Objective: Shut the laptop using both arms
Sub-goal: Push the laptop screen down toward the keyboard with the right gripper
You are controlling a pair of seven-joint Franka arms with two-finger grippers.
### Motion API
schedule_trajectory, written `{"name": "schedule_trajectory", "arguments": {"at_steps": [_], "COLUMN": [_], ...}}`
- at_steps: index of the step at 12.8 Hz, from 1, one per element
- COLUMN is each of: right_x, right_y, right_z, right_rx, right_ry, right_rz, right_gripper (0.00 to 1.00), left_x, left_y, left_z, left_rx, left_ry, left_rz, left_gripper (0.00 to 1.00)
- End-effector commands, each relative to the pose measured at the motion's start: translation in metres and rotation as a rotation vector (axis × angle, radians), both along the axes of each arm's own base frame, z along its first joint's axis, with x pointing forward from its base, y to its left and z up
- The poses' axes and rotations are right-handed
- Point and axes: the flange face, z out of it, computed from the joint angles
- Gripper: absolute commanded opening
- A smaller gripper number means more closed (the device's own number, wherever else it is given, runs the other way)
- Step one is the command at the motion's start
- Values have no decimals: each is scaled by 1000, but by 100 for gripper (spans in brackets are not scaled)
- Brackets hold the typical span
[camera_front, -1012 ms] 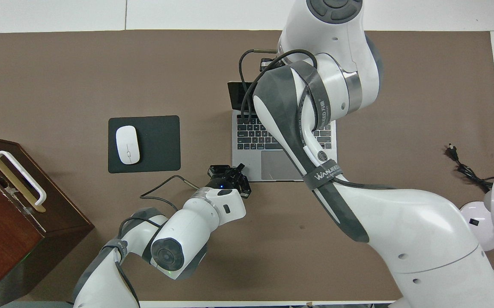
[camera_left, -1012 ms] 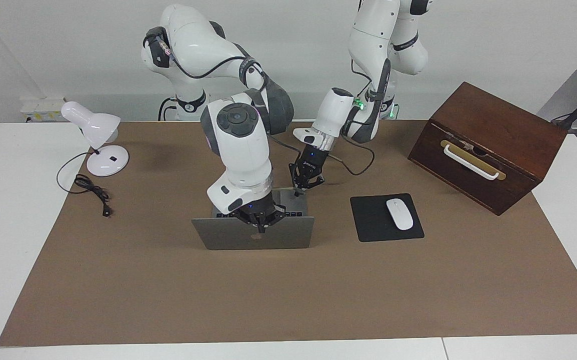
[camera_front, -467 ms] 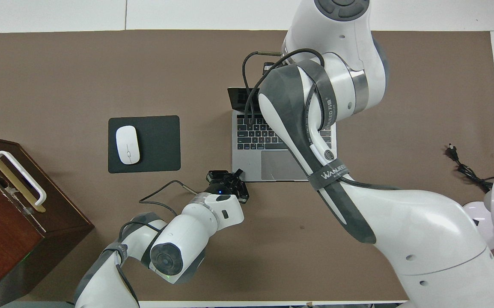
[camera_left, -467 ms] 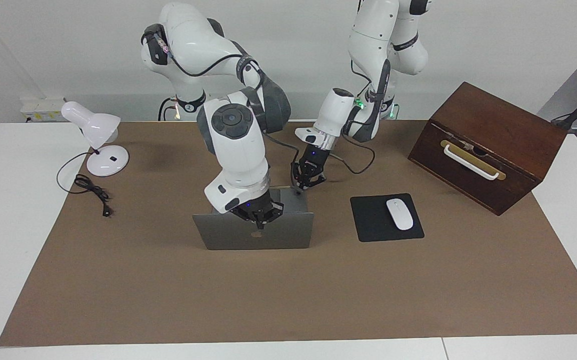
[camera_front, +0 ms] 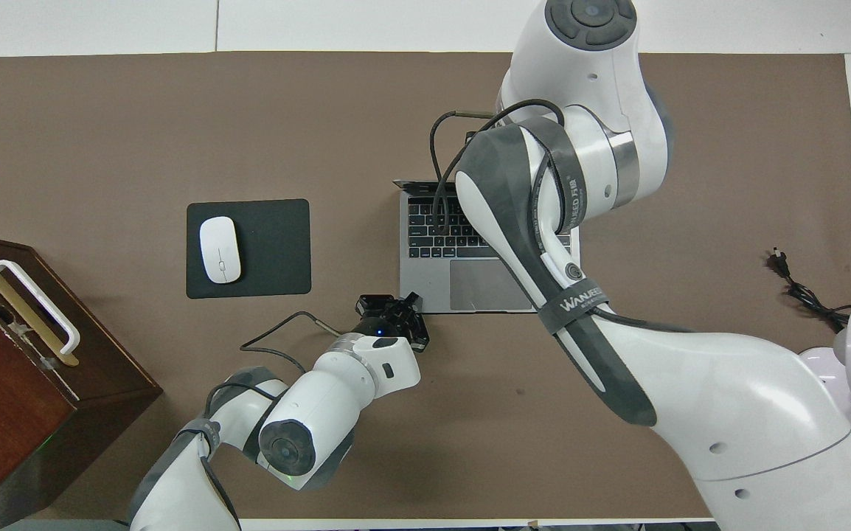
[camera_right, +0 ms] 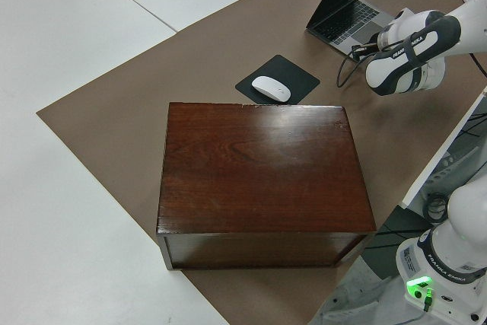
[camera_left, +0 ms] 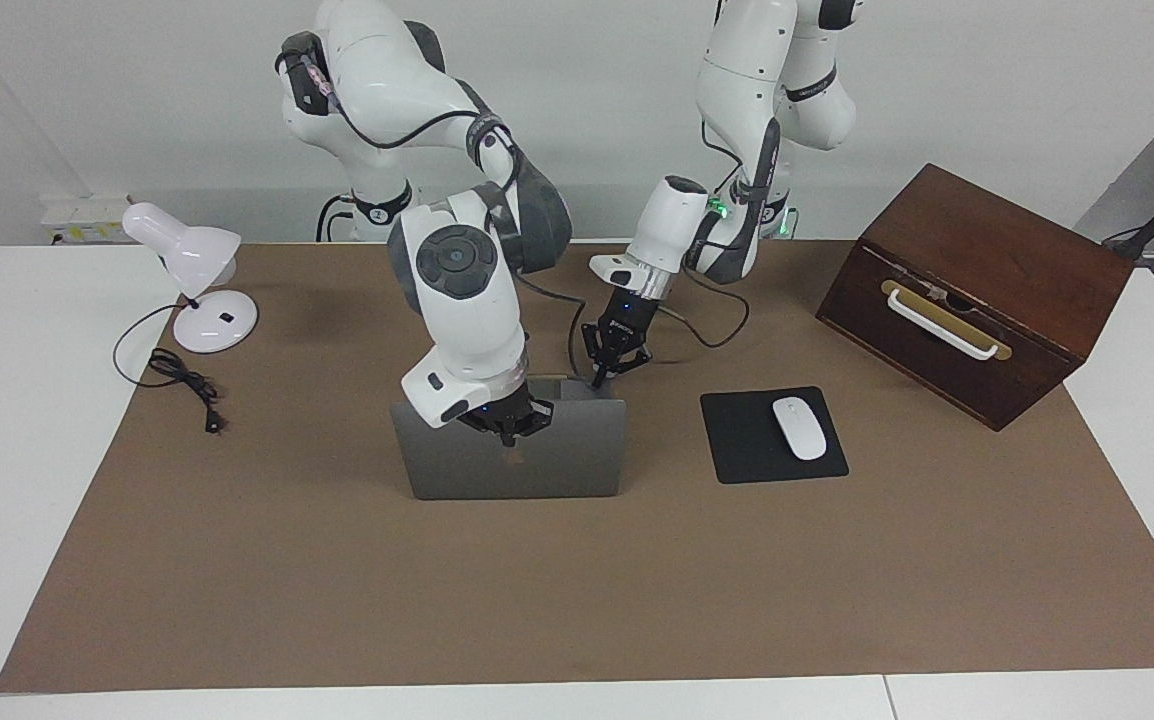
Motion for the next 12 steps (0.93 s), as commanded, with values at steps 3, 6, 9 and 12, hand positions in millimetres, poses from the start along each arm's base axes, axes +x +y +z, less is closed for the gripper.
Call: {"name": "schedule_trajectory", "arguments": {"at_steps": [3,6,9,12], "right_x": [-15,-20,-27,-35], "right_y": [-12,-21,-31,-37], "right_z": [-9,-21,-33,-44], "right_rx": [72,101,113,111], "right_ry": [58,61,78,85], "right_rz": [-3,-1,-4,-14], "right_gripper": [0,0,0,0], "left_x": [-13,-16,-17,-17], "left_y": [11,14,17,19], "left_z": [-12,-15,-17,-18], "left_rx": [31,42,47,52], "left_ry": [4,9,12,14], "left_rz": [-19,-25,-24,-26], "left_gripper": [0,0,0,0]}}
